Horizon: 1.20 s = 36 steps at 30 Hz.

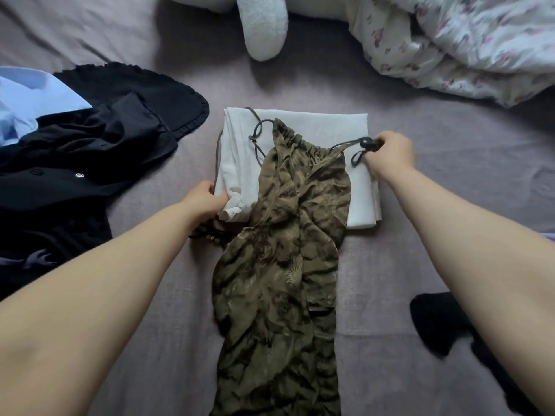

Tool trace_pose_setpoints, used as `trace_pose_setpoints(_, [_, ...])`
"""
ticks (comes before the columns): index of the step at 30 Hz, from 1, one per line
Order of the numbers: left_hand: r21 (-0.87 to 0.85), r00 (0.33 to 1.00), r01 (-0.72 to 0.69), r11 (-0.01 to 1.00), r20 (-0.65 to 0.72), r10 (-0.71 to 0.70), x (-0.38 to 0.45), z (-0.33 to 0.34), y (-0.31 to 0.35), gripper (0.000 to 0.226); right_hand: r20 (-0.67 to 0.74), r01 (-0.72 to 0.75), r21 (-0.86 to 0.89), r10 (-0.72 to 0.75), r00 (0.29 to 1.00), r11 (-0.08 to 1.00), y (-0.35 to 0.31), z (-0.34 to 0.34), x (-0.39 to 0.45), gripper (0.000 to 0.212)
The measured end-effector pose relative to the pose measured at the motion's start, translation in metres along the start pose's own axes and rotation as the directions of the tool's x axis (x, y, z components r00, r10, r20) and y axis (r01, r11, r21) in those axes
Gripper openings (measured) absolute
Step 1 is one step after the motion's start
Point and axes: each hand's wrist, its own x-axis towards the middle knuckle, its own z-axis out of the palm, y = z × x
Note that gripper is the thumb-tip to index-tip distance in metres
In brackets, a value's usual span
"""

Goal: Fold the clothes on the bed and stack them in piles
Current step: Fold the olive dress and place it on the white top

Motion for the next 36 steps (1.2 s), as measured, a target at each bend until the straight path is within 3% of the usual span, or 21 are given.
trace_pose_setpoints(2, [0.087, 0.999, 0.041, 0.995, 0.026, -0.043, -0.003, 0.002, -0.003, 0.032, -0.161, 0.055, 0.124, -0.035, 0.986, 0.991, -0.012, -0.007, -0.008, 0.031])
trace_pose_setpoints(4, [0.09, 0.999, 0.028, 0.996, 0.027, -0.031, -0.004, 0.004, -0.006, 0.037, -0.297, 0.252, 0.238, -0.176, 0.938, 0.938, -0.026, -0.015, -0.028, 0.031])
trace_pose_setpoints(7, [-0.102, 0.996, 0.043, 0.994, 0.077, -0.035, -0.013, 0.001, -0.007, 0.032, -0.368, 0.547, 0.206, -0.454, 0.811, 0.811, -0.035, -0.018, -0.067, 0.035])
trace_pose_setpoints(9, [-0.107, 0.982, 0.08, 0.991, 0.18, -0.06, -0.02, -0.005, -0.013, 0.024, -0.333, 0.691, 0.056, -0.639, 0.694, 0.721, -0.032, -0.011, -0.091, 0.035])
trace_pose_setpoints(11, [0.049, 0.972, 0.009, 0.999, 0.235, -0.02, -0.024, -0.01, -0.024, 0.01, -0.191, 0.792, -0.048, -0.784, 0.591, 0.609, -0.023, 0.003, -0.11, 0.032])
trace_pose_setpoints(14, [0.206, 0.977, -0.03, 0.978, 0.215, -0.016, -0.031, -0.01, -0.034, 0.004, 0.102, 0.85, -0.116, -0.845, 0.525, 0.514, 0.0, 0.03, -0.126, 0.033])
trace_pose_setpoints(15, [0.209, 0.982, -0.021, 0.978, 0.188, -0.019, -0.035, -0.007, -0.034, 0.011, 0.169, 0.845, -0.121, -0.828, 0.534, 0.52, 0.007, 0.036, -0.129, 0.032])
trace_pose_setpoints(17, [0.032, 0.985, 0.073, 0.997, 0.156, -0.078, -0.042, -0.002, -0.034, 0.02, 0.201, 0.825, -0.106, -0.801, 0.564, 0.554, 0.016, 0.041, -0.134, 0.028])
trace_pose_setpoints(20, [-0.324, 0.974, 0.225, 0.919, 0.108, -0.201, -0.044, -0.001, -0.039, 0.023, 0.081, 0.785, -0.063, -0.781, 0.62, 0.616, 0.017, 0.031, -0.144, 0.014])
trace_pose_setpoints(23, [-0.45, 0.97, 0.234, 0.862, 0.041, -0.241, -0.044, -0.009, -0.04, 0.025, -0.074, 0.703, 0.015, -0.7, 0.71, 0.711, 0.007, 0.017, -0.15, 0.015])
trace_pose_setpoints(26, [-0.308, 0.97, 0.032, 0.951, -0.219, -0.103, -0.044, -0.026, -0.023, 0.029, -0.086, 0.672, 0.119, -0.667, 0.74, 0.731, -0.009, 0.012, -0.149, 0.018])
trace_pose_setpoints(28, [-0.109, 0.909, -0.152, 0.982, -0.405, 0.096, -0.047, -0.039, -0.004, 0.027, -0.017, 0.604, 0.257, -0.621, 0.784, 0.755, -0.032, 0.01, -0.153, 0.019])
trace_pose_setpoints(29, [-0.027, 0.883, -0.218, 0.976, -0.432, 0.185, -0.051, -0.043, 0.006, 0.025, 0.055, 0.531, 0.334, -0.579, 0.814, 0.779, -0.047, 0.011, -0.155, 0.018])
trace_pose_setpoints(32, [0.148, 0.926, -0.234, 0.961, -0.269, 0.267, -0.054, -0.042, 0.019, 0.024, 0.28, 0.301, 0.462, -0.459, 0.843, 0.834, -0.092, 0.024, -0.161, 0.02])
trace_pose_setpoints(36, [0.418, 0.993, -0.114, 0.901, 0.022, 0.115, -0.046, -0.014, -0.012, 0.023, 0.327, 0.142, 0.525, -0.353, 0.877, 0.839, -0.123, 0.049, -0.164, 0.021])
